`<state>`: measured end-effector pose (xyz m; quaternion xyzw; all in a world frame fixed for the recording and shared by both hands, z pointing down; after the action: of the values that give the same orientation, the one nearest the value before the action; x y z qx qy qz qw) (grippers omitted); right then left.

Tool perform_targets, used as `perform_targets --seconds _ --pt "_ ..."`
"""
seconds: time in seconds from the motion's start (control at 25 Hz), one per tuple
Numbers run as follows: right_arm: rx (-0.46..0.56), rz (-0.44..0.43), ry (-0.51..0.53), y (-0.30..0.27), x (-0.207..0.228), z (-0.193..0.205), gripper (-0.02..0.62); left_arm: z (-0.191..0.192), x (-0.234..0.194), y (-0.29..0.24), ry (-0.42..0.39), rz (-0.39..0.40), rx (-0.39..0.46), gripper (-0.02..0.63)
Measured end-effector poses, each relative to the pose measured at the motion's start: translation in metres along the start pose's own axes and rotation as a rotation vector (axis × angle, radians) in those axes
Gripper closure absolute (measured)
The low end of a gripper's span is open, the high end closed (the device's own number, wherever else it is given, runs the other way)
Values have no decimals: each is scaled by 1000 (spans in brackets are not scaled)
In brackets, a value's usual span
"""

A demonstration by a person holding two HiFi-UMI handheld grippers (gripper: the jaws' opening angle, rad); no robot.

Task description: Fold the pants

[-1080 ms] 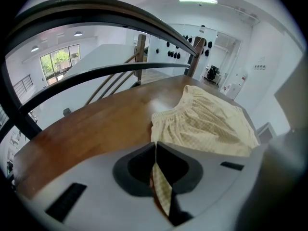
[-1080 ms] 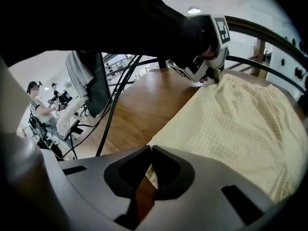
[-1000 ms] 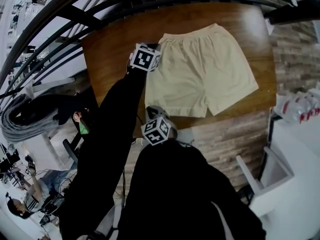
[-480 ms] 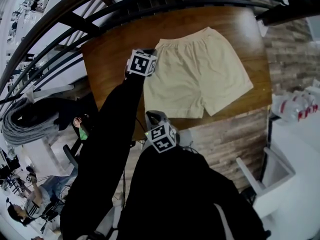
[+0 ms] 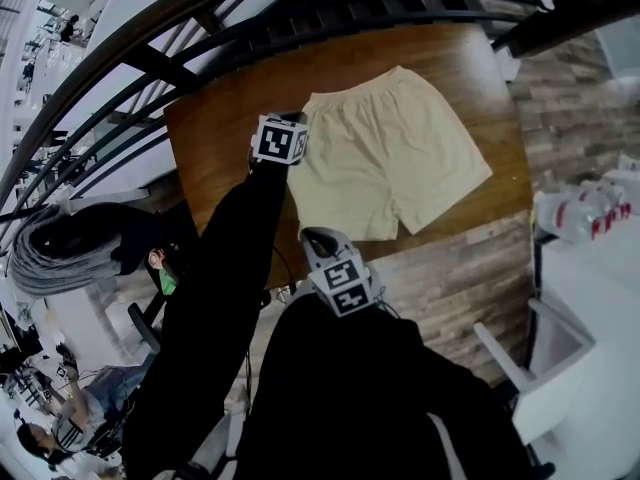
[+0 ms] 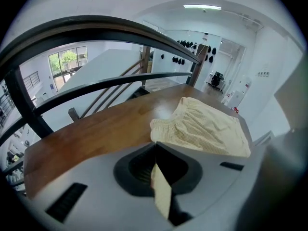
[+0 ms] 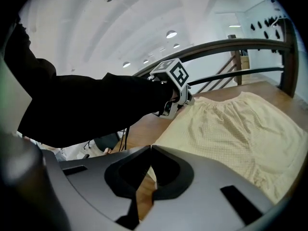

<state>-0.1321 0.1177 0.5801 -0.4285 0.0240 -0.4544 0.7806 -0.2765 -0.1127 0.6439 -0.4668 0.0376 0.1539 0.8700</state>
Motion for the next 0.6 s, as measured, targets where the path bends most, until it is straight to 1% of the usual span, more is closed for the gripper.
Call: perform_targets --seconds 0.16,0.32,0.48,0.6 --pt "36 13 -28 20 6 -8 586 -10 10 9 -5 -5 15 600" --pt "74 46 -57 39 22 -17 586 -18 20 12 -2 5 22 600" --pt "112 92 -55 53 38 -24 586 -28 29 17 -7 4 27 600" --pt "125 112 -47 64 47 -27 586 -37 34 19 14 2 39 600"
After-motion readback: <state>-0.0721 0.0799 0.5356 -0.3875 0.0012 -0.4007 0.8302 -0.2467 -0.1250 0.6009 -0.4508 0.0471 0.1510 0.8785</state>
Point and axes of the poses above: the fingertips, and each gripper's own axes: y backward along the fingers, x to its right, z out of its underside, the point moved 6 cm from there along y, backward along the fingers, and after that the axes turned 4 degrees about z, right-handed, at the moved point
